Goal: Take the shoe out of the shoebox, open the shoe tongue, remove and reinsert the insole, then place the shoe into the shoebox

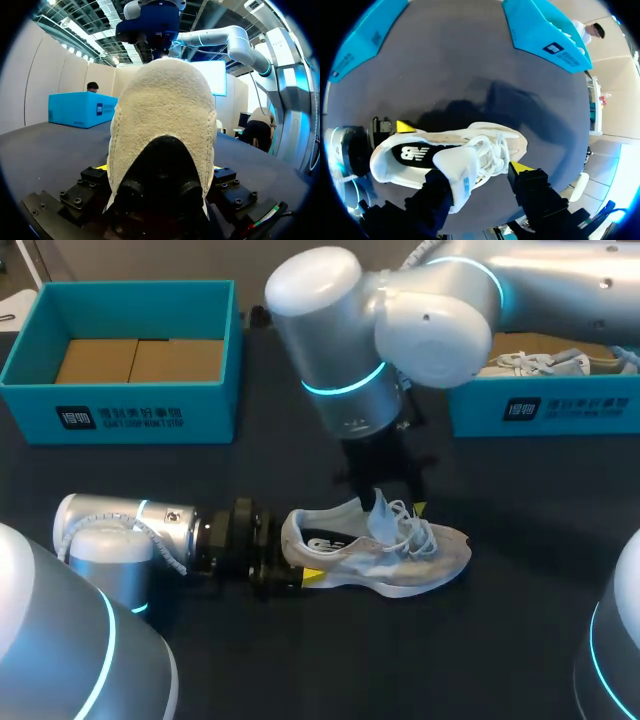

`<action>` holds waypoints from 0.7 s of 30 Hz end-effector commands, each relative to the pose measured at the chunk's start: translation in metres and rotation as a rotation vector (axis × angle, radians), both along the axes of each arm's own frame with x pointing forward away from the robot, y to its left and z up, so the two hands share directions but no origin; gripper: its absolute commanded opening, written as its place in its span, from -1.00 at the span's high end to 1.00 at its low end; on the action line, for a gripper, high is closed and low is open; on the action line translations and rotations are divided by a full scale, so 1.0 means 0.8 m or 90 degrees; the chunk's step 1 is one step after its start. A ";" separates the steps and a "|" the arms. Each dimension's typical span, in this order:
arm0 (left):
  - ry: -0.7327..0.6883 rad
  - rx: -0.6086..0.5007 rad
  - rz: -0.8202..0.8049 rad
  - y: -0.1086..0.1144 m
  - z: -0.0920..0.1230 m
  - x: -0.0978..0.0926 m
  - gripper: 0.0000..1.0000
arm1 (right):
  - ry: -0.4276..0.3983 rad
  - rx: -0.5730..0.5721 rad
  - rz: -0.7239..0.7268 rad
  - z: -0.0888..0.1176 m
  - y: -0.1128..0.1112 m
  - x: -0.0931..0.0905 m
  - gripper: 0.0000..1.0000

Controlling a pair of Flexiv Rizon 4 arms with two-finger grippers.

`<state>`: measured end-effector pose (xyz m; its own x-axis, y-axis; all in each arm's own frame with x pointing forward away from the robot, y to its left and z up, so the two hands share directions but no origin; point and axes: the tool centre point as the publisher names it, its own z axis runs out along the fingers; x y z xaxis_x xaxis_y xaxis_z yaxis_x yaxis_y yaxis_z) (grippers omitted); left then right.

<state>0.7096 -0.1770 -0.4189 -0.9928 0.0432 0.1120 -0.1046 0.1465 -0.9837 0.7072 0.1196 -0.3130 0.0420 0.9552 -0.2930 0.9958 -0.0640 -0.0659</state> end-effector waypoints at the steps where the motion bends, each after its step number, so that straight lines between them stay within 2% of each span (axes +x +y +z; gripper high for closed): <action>1: -0.001 0.000 0.002 0.000 -0.001 0.000 1.00 | 0.001 0.056 0.003 0.000 -0.002 -0.003 0.05; 8: -0.001 0.000 0.002 0.000 -0.001 0.000 1.00 | 0.000 0.089 0.010 0.001 0.001 -0.010 0.24; 9: -0.001 0.000 0.002 0.000 -0.001 0.000 1.00 | 0.000 0.092 0.010 0.001 -0.001 -0.010 0.33; 10: -0.001 0.000 0.002 0.000 -0.001 0.000 1.00 | -0.002 0.098 0.011 0.001 -0.002 -0.010 0.54; 11: -0.001 0.000 0.002 0.000 -0.001 0.000 1.00 | -0.005 0.104 0.012 0.002 -0.003 -0.010 0.88; 12: -0.001 0.000 0.002 0.000 -0.001 0.000 1.00 | -0.007 0.110 0.012 0.002 -0.005 -0.010 1.00; 21: -0.001 0.000 0.002 0.000 -0.001 0.000 1.00 | -0.034 0.193 0.006 0.010 -0.048 -0.012 1.00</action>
